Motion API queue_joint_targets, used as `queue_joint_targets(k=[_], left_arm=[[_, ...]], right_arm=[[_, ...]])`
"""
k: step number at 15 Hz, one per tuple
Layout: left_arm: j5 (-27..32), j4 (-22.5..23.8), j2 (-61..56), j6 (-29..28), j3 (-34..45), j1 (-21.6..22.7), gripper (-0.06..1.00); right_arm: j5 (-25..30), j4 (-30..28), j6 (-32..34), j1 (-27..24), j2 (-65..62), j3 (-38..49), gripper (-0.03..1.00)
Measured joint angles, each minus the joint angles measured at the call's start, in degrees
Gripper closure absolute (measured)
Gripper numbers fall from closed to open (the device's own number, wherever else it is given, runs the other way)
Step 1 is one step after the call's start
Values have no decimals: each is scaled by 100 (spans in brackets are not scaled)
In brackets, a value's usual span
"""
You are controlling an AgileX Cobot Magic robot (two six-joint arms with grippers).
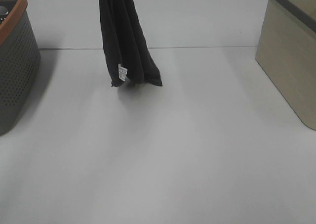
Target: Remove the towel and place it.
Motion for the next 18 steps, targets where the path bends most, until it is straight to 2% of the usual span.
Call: queue_joint_targets(k=[2,4,5,6,8,11,12,14,17,18], left_arm=[[332,-189,0,481,0,-109,94],[630,-590,0,1060,0,-195,94],[728,-791,0,1306,0,-201,94],[957,-1083,0,1753,0,-201,94],[1100,-1163,0,1891,0,-201,94],[1197,-1197,0,1937,0,-201,94],[1197,-1197,0,1942,0,-201,94],[1197,-1197,0,1994,0,-201,94],[1203,-1197,0,2114,0,-201,94],[1197,-1197,0,2143,0,-201,94]], right_arm=[[0,23,0,0,17,0,26],[-40,264,0,0,223,-52,26],[-275,584,-17,0,384,-97,26],[-1077,1427,-235,0,877,-132,27],[-1587,1994,-716,0,1415,-132,30],[-2406,3088,-2068,0,2830,-132,32],[-2538,3317,-2332,0,3100,-132,32],[-3002,4303,-3346,0,4068,-132,33],[-3443,6142,-5151,0,5243,-132,34],[-3512,7466,-6343,0,5924,-132,34]])
